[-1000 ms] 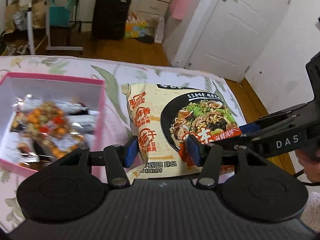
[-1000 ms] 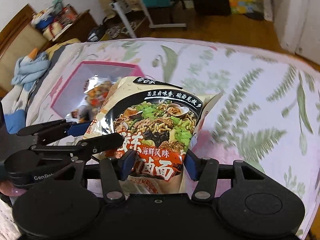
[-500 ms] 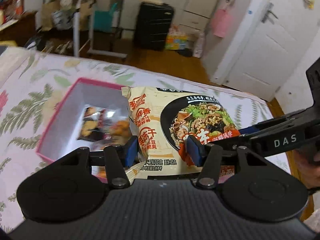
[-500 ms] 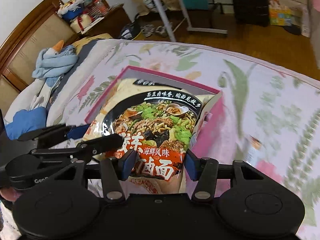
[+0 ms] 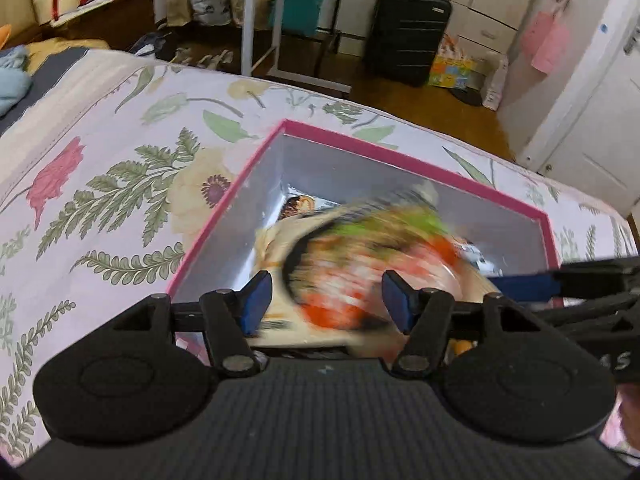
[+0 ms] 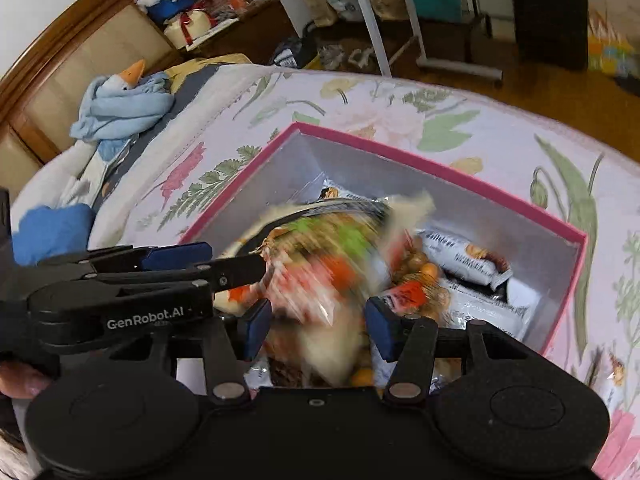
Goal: Organize snacks
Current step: 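Carry the noodle pack over the pink box and release it, then grasp the white snack bar on the bed with the left gripper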
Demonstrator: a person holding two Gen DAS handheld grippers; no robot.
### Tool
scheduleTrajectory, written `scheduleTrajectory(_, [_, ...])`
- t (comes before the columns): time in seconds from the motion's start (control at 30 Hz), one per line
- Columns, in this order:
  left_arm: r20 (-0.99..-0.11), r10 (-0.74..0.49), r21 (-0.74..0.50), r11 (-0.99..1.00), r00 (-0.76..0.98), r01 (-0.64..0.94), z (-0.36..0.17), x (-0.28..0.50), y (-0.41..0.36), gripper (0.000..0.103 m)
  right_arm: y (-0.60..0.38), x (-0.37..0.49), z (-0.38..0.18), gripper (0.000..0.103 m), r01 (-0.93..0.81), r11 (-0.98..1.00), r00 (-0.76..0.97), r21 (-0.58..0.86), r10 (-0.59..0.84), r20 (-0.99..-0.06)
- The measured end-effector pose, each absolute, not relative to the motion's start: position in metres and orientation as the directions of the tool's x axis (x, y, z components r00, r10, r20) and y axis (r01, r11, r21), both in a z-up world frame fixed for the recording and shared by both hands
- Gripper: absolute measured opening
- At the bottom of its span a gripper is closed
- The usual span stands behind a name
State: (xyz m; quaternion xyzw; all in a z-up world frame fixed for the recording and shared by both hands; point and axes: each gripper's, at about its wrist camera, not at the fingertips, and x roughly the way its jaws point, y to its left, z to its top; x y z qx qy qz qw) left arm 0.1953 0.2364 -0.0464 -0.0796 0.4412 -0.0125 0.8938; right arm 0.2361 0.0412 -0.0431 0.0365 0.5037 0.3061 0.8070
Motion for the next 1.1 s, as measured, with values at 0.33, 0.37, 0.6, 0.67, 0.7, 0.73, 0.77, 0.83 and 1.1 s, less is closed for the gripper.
scheduleTrajectory(0.33, [-0.743, -0.16, -0.12, 0.987, 0.65, 0.106, 0.004, 0.152, 0.186, 0.06, -0.036, 0.182, 0.031, 0.071, -0.511, 0.819, 0.46, 0.262, 0.518, -0.721])
scheduleTrajectory(0.37, [-0.742, -0.174, -0.121, 0.985, 0.647, 0.126, 0.009, 0.148, 0.178, 0.06, -0.048, 0.174, 0.039, 0.072, -0.513, 0.824, 0.488, 0.24, 0.51, -0.708])
scheduleTrajectory(0.6, [-0.759, -0.342, -0.245, 0.938, 0.554, 0.245, 0.026, 0.138, 0.118, 0.058, -0.123, 0.14, 0.061, 0.072, -0.488, 0.853, 0.573, 0.185, 0.473, -0.67])
scheduleTrajectory(0.67, [-0.763, -0.377, -0.284, 0.925, 0.525, 0.251, 0.022, 0.138, 0.103, 0.057, -0.143, 0.138, 0.058, 0.072, -0.459, 0.863, 0.56, 0.212, 0.465, -0.686])
scheduleTrajectory(0.7, [-0.763, -0.393, -0.301, 0.919, 0.514, 0.255, 0.02, 0.138, 0.095, 0.056, -0.152, 0.139, 0.056, 0.072, -0.444, 0.864, 0.546, 0.236, 0.47, -0.694])
scheduleTrajectory(0.73, [-0.763, -0.404, -0.31, 0.914, 0.505, 0.263, 0.018, 0.138, 0.087, 0.056, -0.161, 0.14, 0.052, 0.072, -0.428, 0.864, 0.531, 0.265, 0.478, -0.7])
scheduleTrajectory(0.77, [-0.764, -0.409, -0.311, 0.911, 0.499, 0.271, 0.015, 0.137, 0.078, 0.056, -0.168, 0.141, 0.047, 0.072, -0.41, 0.865, 0.52, 0.29, 0.483, -0.704])
scheduleTrajectory(0.83, [-0.763, -0.419, -0.306, 0.905, 0.493, 0.295, 0.009, 0.136, 0.058, 0.055, -0.18, 0.145, 0.036, 0.072, -0.372, 0.867, 0.507, 0.332, 0.489, -0.709])
scheduleTrajectory(1.1, [-0.739, -0.4, -0.215, 0.903, 0.543, 0.372, -0.032, 0.131, -0.006, 0.051, -0.202, 0.168, -0.028, 0.065, -0.243, 0.853, 0.459, 0.462, 0.521, -0.72])
